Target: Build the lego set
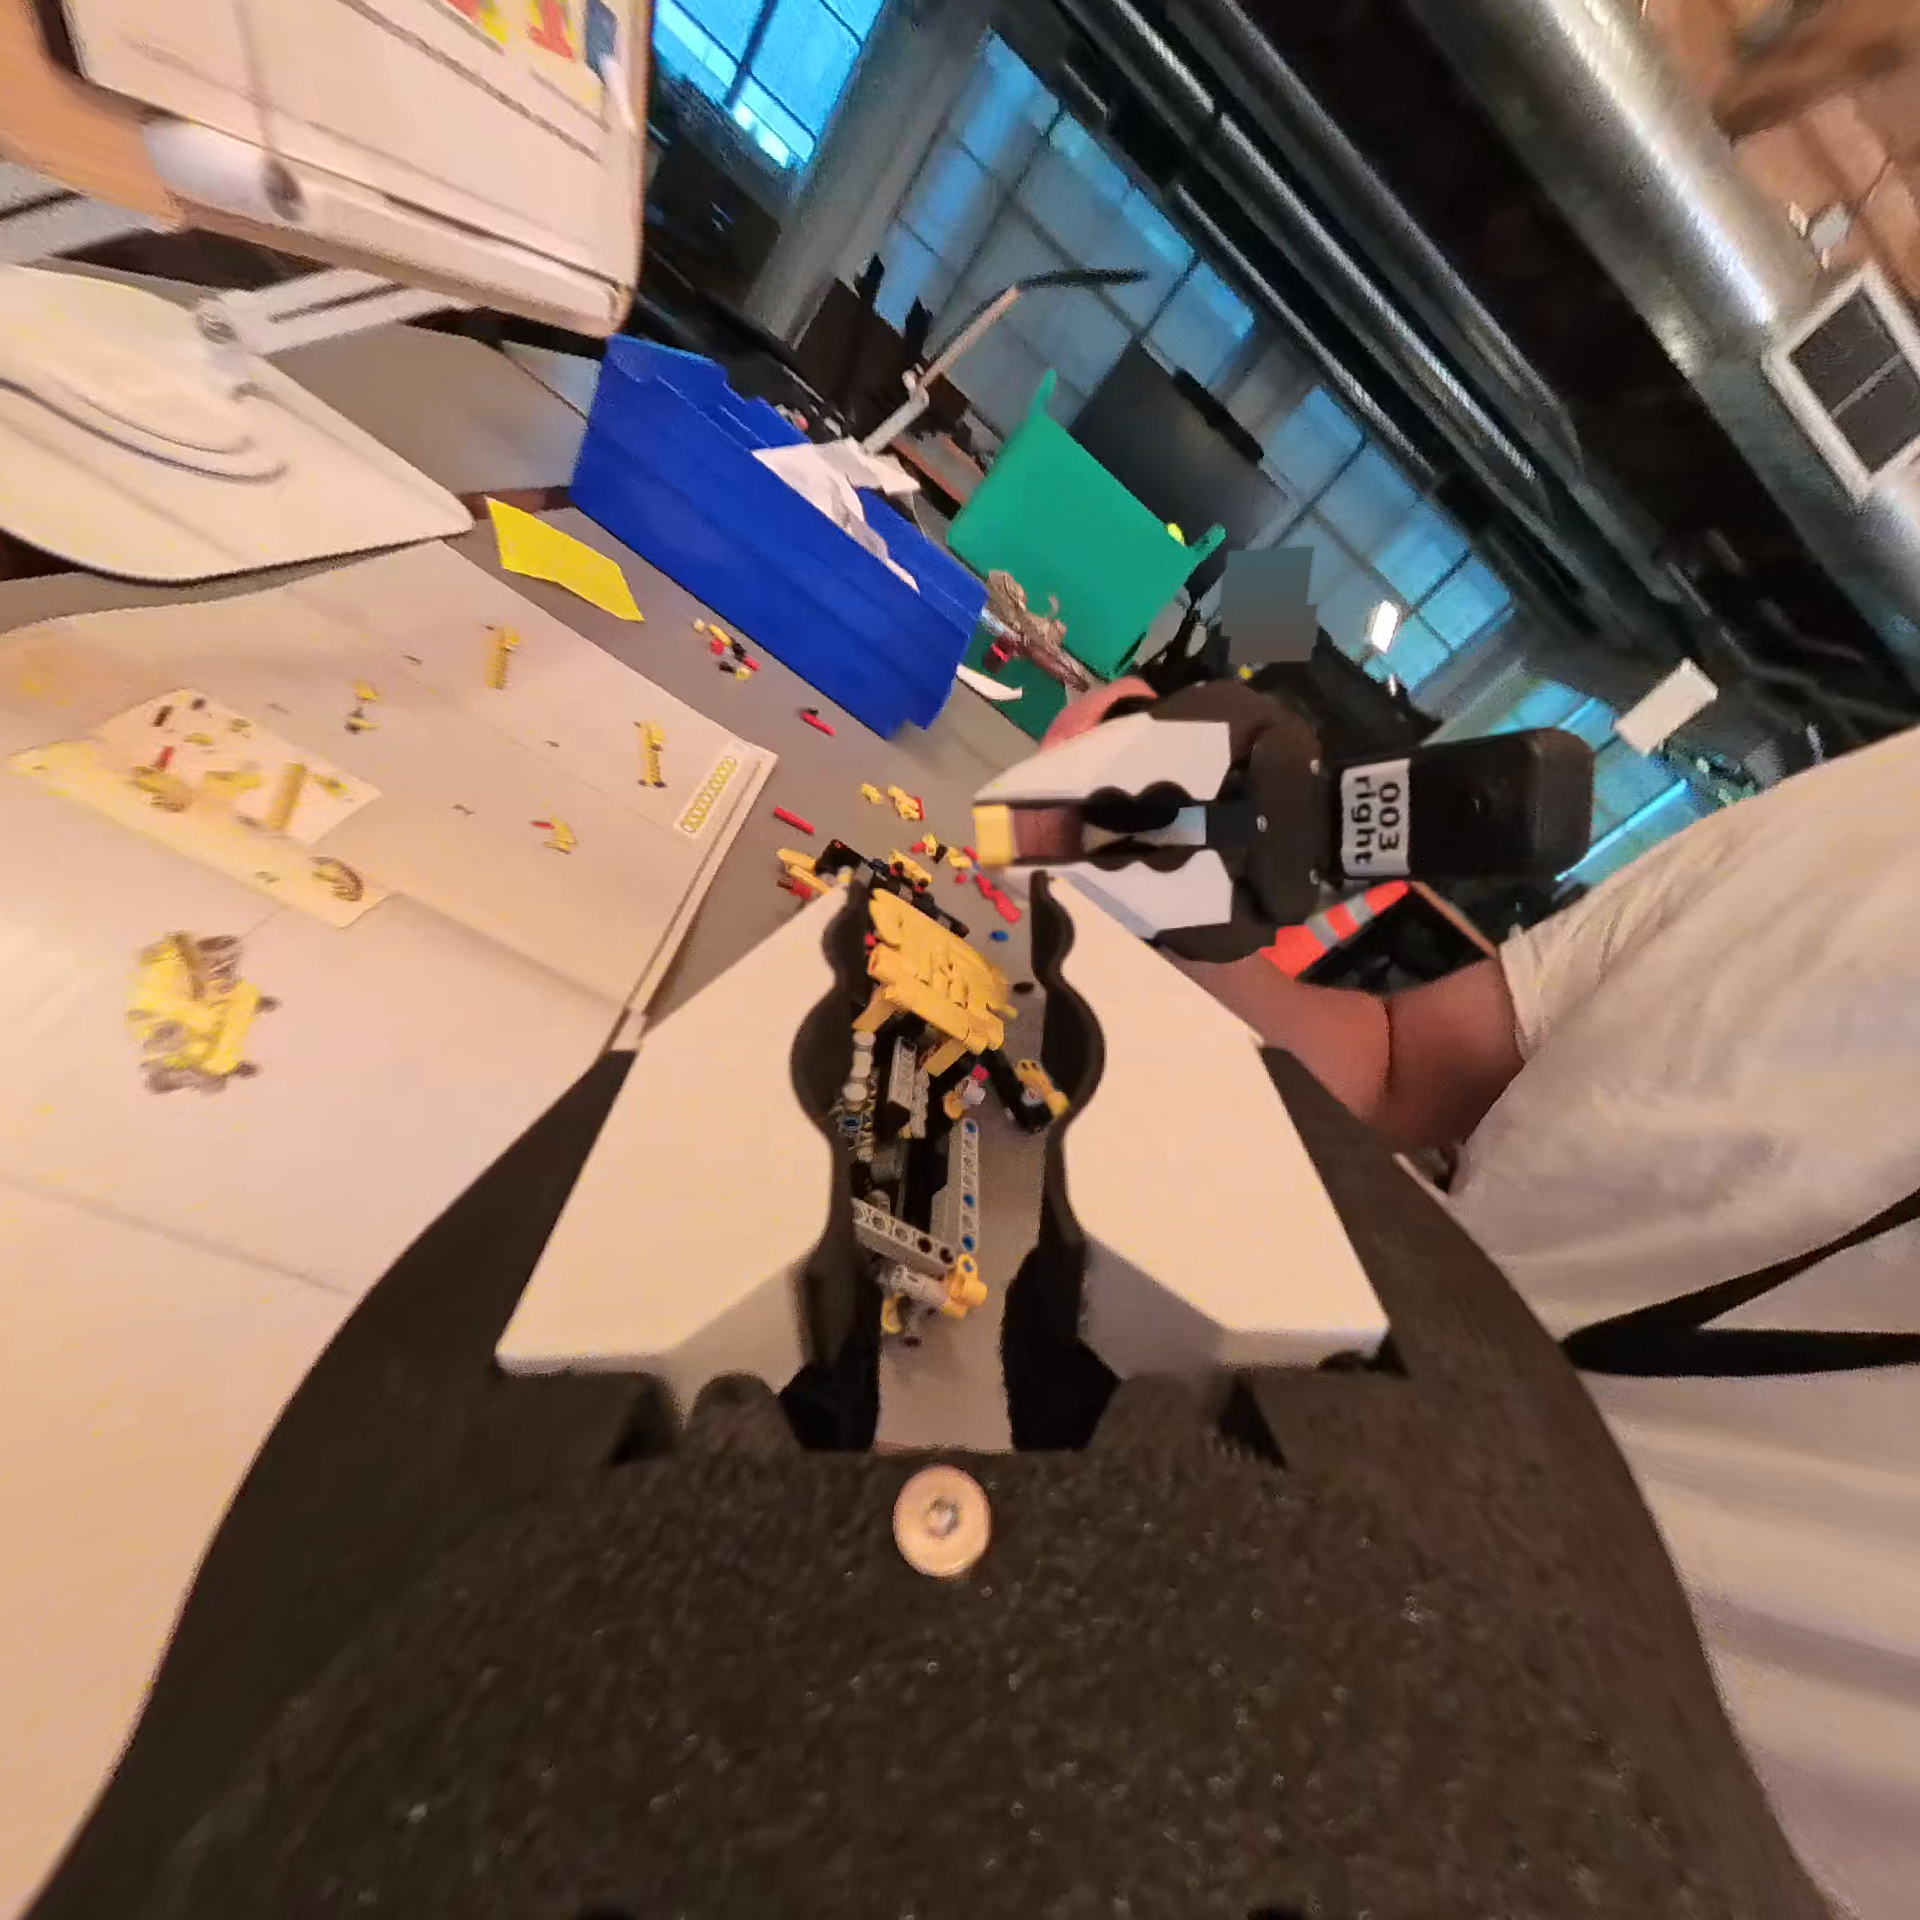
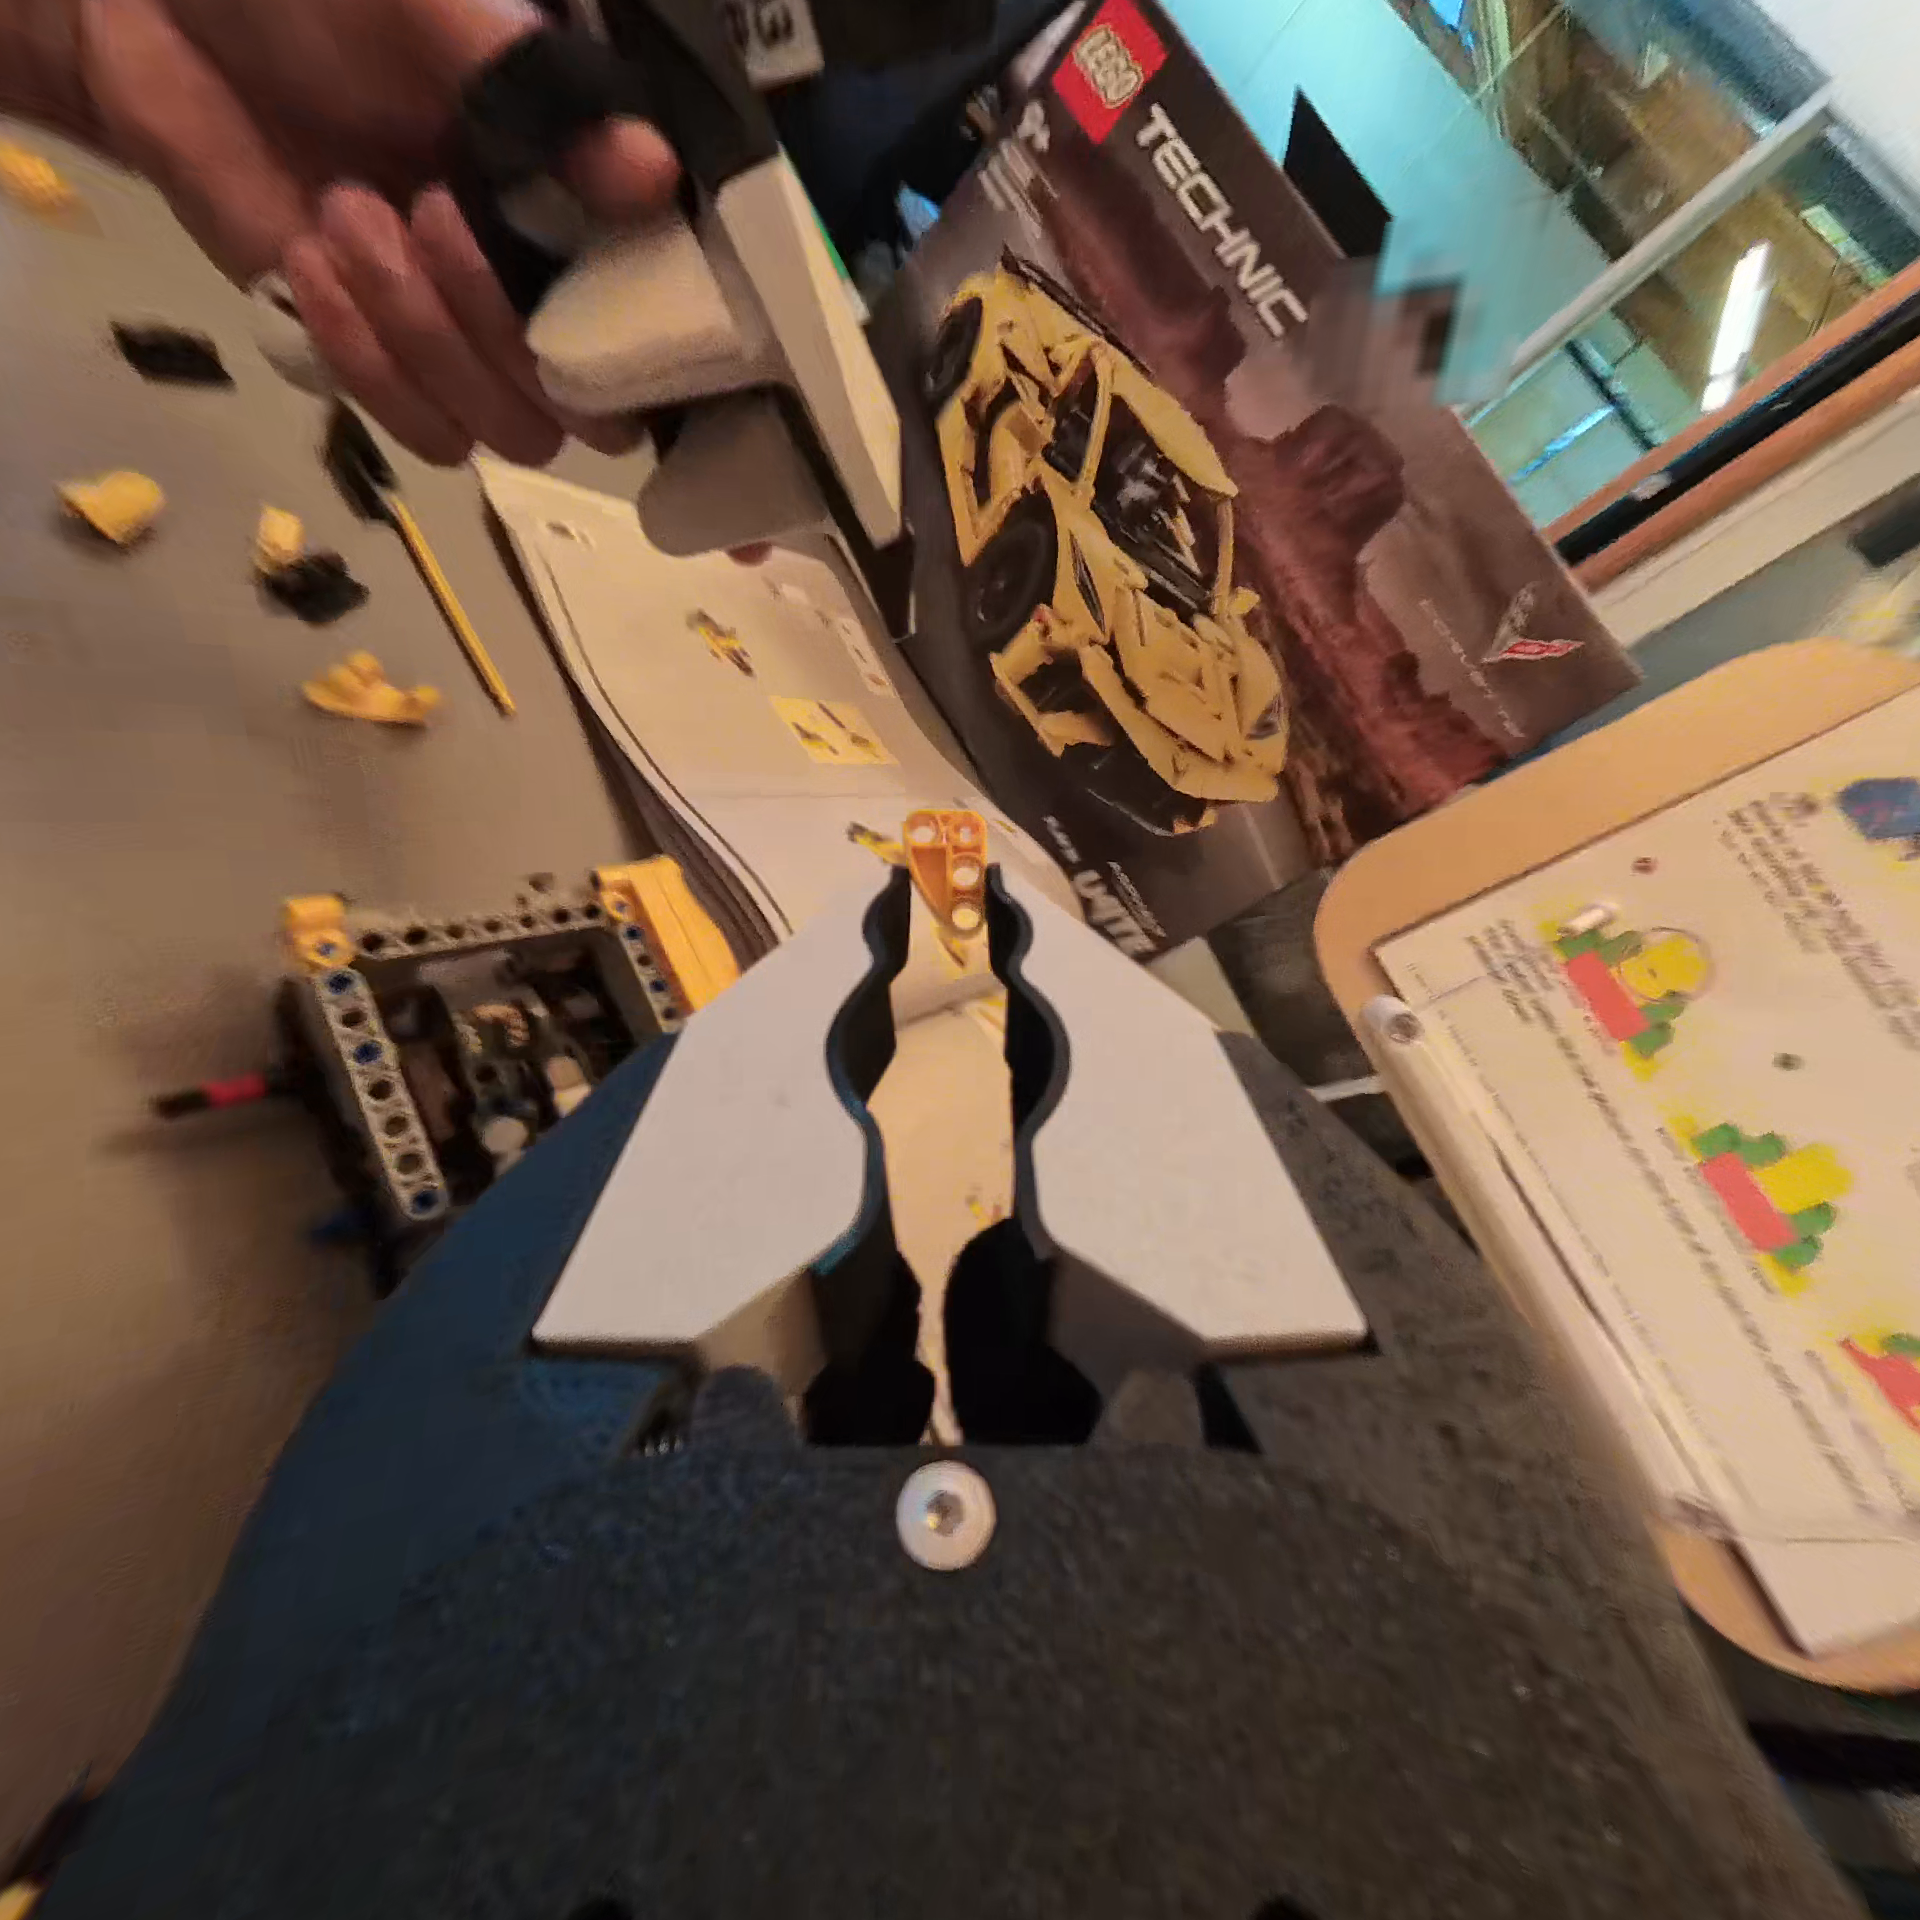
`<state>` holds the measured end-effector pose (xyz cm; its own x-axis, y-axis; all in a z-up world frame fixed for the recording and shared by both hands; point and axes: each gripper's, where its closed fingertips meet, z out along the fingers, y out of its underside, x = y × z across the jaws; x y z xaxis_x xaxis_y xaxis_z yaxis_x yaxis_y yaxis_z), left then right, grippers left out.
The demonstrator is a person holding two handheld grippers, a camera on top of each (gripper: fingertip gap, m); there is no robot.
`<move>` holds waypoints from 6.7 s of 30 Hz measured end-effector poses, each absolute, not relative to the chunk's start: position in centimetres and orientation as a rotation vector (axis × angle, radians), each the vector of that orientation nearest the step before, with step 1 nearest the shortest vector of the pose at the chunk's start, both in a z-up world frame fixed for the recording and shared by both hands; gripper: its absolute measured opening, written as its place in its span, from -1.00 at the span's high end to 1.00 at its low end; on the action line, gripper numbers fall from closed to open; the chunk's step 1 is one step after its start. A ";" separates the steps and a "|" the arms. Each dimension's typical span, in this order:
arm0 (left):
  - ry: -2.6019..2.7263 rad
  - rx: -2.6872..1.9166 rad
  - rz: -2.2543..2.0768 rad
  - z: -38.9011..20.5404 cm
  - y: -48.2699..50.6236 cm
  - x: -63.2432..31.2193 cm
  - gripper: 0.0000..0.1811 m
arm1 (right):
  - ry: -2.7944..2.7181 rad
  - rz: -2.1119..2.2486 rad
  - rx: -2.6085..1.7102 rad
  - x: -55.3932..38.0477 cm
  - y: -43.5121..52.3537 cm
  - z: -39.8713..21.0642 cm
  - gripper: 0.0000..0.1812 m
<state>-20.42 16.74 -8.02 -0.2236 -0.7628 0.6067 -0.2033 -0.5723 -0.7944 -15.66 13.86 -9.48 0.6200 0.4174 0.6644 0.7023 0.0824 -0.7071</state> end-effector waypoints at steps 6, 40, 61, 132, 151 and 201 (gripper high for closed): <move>1.298 -1.622 -1.846 -9.2 14.1 -17.8 0.64 | -1.002 -0.367 -1.469 -16.8 12.3 -10.3 0.85; 1.130 -0.851 -0.284 -2.4 14.1 -12.0 0.92 | -0.151 1.379 -1.501 -12.4 10.6 -4.6 0.38; 1.063 -0.458 -0.105 -0.9 5.8 -8.9 0.92 | -0.288 1.902 -1.124 -11.7 6.2 -0.6 0.83; 1.896 -1.773 -0.720 -21.6 -4.4 -10.5 0.70 | -0.777 0.353 -2.473 -3.0 -9.9 -21.1 0.83; 1.591 -1.789 -0.781 -18.2 -3.0 -18.7 0.71 | -0.965 0.128 -2.895 -2.4 -12.3 -23.5 0.83; 0.990 -1.566 -1.237 -10.2 -0.7 -17.3 0.93 | -0.198 1.520 -1.683 -17.5 -2.4 -10.8 0.95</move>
